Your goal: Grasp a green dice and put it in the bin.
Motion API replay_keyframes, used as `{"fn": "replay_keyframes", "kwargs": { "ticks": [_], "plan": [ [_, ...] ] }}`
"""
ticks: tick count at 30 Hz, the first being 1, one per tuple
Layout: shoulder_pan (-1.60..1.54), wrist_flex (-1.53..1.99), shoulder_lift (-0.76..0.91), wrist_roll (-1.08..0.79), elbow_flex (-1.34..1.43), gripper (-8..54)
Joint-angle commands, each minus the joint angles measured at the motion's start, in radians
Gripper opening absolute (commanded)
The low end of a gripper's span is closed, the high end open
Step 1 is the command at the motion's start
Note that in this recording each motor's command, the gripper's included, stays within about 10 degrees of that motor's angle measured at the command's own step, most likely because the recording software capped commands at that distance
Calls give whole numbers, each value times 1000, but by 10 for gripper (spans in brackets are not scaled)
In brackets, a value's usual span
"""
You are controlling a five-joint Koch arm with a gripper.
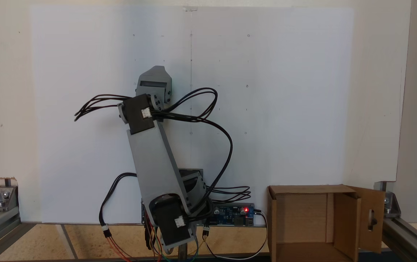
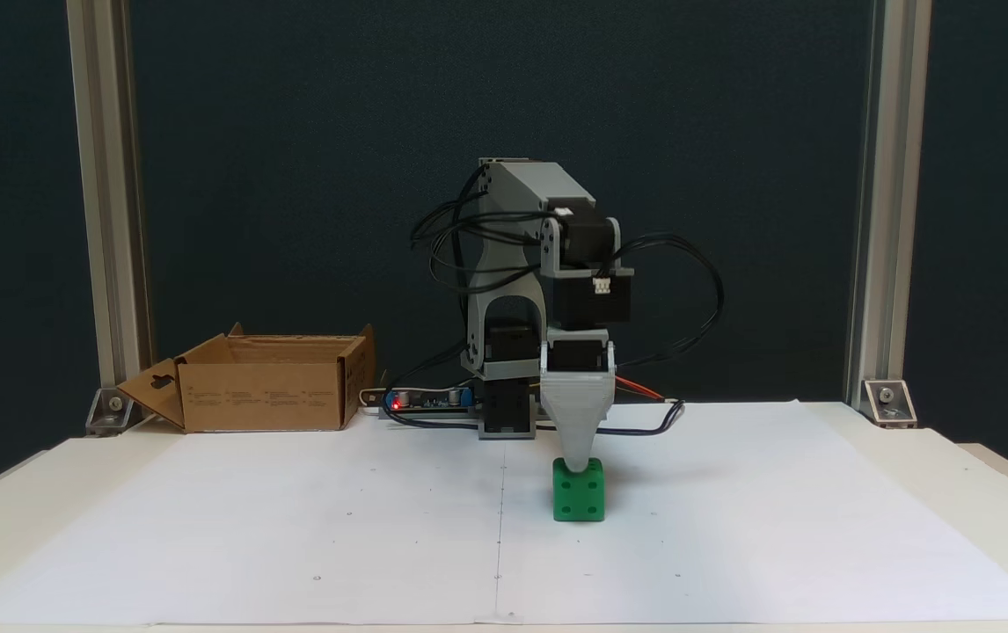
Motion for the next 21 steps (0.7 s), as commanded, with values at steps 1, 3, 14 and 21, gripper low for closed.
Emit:
{"fn": "replay_keyframes", "kwargs": {
  "ticks": [1, 3, 14, 21],
  "plan": [
    [-5, -43, 3, 52, -5, 431],
    [-5, -49, 2, 52, 0, 431],
    [-2, -64, -34, 58, 5, 431],
    [11, -81, -60, 61, 5, 428]
  ]
}}
